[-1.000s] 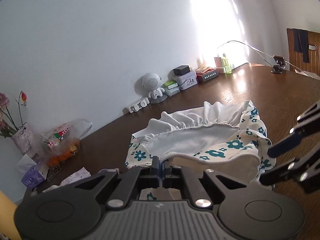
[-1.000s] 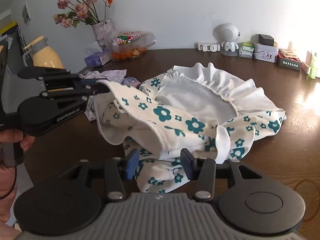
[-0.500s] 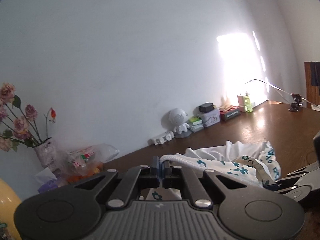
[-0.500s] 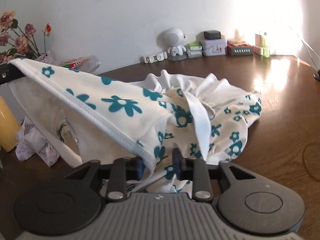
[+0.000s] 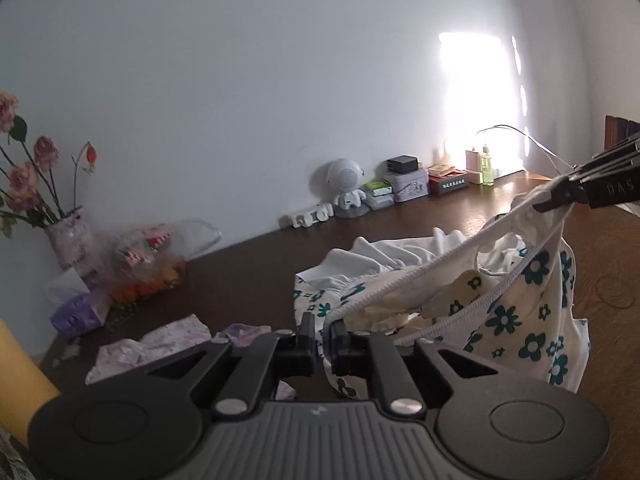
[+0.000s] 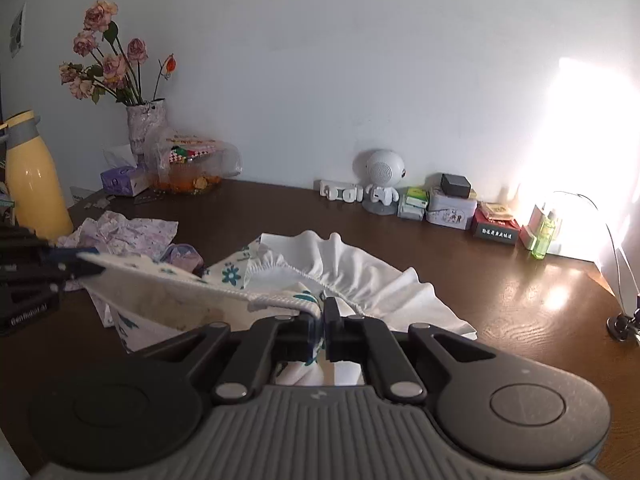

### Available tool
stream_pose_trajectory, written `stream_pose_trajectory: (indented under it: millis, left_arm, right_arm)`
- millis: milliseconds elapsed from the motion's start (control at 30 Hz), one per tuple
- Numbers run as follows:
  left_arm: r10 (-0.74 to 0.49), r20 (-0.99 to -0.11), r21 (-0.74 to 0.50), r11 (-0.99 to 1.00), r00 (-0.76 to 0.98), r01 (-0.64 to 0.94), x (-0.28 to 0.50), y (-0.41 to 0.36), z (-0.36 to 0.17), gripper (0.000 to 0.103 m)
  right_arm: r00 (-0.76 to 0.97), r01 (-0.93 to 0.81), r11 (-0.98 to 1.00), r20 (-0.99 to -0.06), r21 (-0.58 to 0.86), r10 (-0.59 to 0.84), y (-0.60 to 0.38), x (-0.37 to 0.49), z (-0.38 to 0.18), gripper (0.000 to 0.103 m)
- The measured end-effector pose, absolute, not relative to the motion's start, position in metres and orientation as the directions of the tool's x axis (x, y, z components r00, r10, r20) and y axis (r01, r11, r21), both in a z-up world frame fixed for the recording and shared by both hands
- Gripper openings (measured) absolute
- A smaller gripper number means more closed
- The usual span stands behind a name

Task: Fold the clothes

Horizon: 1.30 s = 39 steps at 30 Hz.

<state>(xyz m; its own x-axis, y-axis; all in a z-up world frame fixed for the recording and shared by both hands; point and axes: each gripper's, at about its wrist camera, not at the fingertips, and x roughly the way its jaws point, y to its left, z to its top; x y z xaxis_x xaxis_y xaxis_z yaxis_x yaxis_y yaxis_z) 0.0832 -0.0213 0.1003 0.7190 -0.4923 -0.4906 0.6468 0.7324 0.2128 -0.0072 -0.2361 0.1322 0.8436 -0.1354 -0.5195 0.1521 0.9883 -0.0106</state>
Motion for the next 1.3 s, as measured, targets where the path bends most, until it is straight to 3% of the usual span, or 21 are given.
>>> stream_pose_trajectory:
  millis: [133, 300, 400, 767, 867, 1000, 1100, 1200, 1300]
  left_arm:
    - [-0.488, -0.534, 0.166, 0.74, 0.691, 0.651, 0.087, -0.027, 0.099, 0.016]
    - [-0.485, -0.571, 0.139, 0.738, 0.663, 0.66, 0.088, -0.034, 0.094, 0.016]
    - [-0.479, -0.572, 0.151, 0.736, 0.665, 0.66, 0.085, -0.039, 0.093, 0.002]
    - [-0.493, -0.452, 0.285, 0.709, 0.743, 0.645, 0.04, -0.026, 0.133, 0.002]
    - [-0.47, -0.485, 0.278, 0.717, 0.738, 0.639, 0.066, -0.045, 0.136, 0.002]
    - [-0.375, -0.51, 0.259, 0.791, 0.774, 0.554, 0.14, -0.104, 0.144, 0.002]
    - [-0.295, -0.398, 0.247, 0.878, 0.869, 0.411, 0.201, -0.151, 0.196, 0.001]
    - [-0.247, -0.206, 0.204, 0.935, 0.947, 0.289, 0.233, -0.174, 0.293, 0.001]
    - [-0.226, 0.008, 0.149, 0.964, 0.974, 0.222, 0.229, -0.171, 0.385, 0.001]
  right_arm:
    - [0.861, 0.118, 0.993, -0.495, -0.022, -0.113, -0.237, -0.008, 0.147, 0.004]
    - [0.864, 0.075, 0.996, -0.496, -0.04, -0.085, -0.238, -0.012, 0.153, 0.004]
    - [0.852, 0.058, 0.998, -0.52, -0.027, -0.064, -0.242, -0.014, 0.15, 0.004]
    - [0.784, -0.051, 0.999, -0.619, 0.011, 0.047, -0.249, -0.047, 0.155, 0.004]
    - [0.774, -0.038, 0.999, -0.633, -0.024, 0.014, -0.257, -0.025, 0.164, 0.003]
    - [0.827, 0.079, 0.989, -0.545, -0.127, -0.136, -0.278, 0.052, 0.22, 0.003]
    - [0.85, 0.171, 0.966, -0.466, -0.195, -0.244, -0.294, 0.11, 0.262, 0.002]
    - [0.858, 0.266, 0.93, -0.378, -0.253, -0.348, -0.309, 0.168, 0.303, 0.002]
    - [0.905, 0.296, 0.912, -0.222, -0.283, -0.363, -0.306, 0.159, 0.356, 0.002]
